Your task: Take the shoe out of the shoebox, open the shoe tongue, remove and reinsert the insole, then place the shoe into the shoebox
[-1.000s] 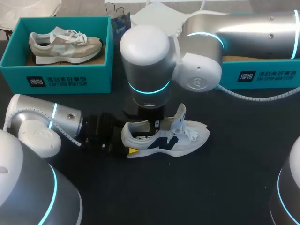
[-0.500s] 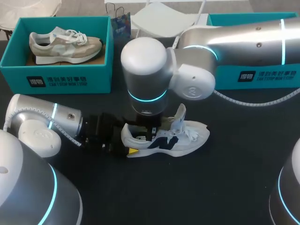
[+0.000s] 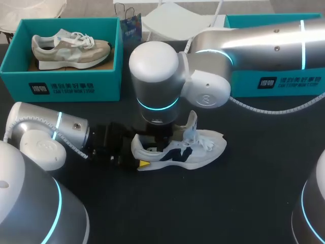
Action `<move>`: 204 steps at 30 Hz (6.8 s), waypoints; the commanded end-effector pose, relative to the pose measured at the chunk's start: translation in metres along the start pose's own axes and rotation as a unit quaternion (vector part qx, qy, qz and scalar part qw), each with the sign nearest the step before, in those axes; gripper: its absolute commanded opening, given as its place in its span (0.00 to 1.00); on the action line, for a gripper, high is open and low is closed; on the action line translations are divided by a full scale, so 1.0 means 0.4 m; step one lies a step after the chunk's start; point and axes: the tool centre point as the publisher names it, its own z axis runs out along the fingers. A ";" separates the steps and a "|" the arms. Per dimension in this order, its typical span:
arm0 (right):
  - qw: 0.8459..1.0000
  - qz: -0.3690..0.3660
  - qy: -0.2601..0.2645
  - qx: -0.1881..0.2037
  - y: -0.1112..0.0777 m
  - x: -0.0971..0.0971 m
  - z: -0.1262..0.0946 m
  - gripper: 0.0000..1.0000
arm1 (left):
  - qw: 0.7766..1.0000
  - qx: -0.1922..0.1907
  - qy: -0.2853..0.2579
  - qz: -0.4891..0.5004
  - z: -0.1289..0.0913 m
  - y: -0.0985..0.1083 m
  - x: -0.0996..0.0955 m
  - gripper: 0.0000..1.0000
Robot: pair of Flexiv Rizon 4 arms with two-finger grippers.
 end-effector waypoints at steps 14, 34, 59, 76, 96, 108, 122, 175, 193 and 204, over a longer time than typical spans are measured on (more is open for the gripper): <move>0.998 -0.007 0.055 0.021 0.006 0.087 0.088 0.00 | 1.000 -0.001 0.001 0.001 0.007 0.005 0.005 0.00; 1.000 0.006 0.021 0.020 -0.066 0.028 -0.082 0.00 | 1.000 -0.001 0.001 0.001 0.007 0.005 0.005 0.00; 0.999 0.009 -0.006 -0.040 0.007 -0.018 -0.182 0.00 | 1.000 -0.001 0.001 0.001 0.007 0.005 0.005 0.00; 0.997 -0.058 -0.002 -0.054 0.082 -0.043 -0.259 0.00 | 1.000 -0.001 0.001 0.001 0.007 0.005 0.005 0.00; 0.970 0.024 0.205 -0.127 0.022 -0.062 -0.273 1.00 | 1.000 -0.001 0.001 0.001 0.007 0.005 0.005 0.00; 0.953 0.052 0.238 -0.181 0.027 -0.057 -0.262 1.00 | 1.000 -0.001 0.001 0.001 0.007 0.005 0.005 0.00; 0.914 0.091 0.294 -0.264 0.012 -0.030 -0.244 1.00 | 1.000 -0.001 0.001 0.001 0.007 0.005 0.005 0.00; 0.833 0.095 0.279 -0.468 0.163 -0.059 -0.377 0.00 | 1.000 -0.001 0.001 0.001 0.007 0.005 0.005 0.00; 0.828 0.098 0.260 -0.487 0.182 -0.094 -0.427 0.00 | 1.000 -0.001 0.001 0.001 0.007 0.005 0.005 0.00; 0.763 0.188 0.307 -0.537 0.197 -0.129 -0.494 0.00 | 1.000 -0.001 0.001 0.001 0.007 0.005 0.005 0.00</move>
